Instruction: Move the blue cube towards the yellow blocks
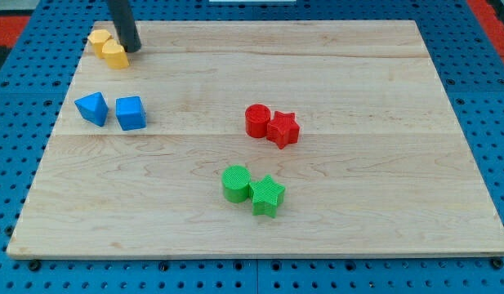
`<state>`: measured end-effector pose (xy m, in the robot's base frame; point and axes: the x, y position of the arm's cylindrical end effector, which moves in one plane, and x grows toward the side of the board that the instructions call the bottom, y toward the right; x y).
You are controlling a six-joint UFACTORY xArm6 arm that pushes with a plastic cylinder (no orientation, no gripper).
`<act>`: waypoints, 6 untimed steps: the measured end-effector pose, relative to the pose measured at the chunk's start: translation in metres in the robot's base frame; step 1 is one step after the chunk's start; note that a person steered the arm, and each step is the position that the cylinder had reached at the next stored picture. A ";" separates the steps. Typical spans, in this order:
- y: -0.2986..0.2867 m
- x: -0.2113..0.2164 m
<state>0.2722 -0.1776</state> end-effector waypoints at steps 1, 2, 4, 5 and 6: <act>0.095 0.070; 0.118 0.160; 0.004 0.164; 0.001 0.118; -0.011 0.085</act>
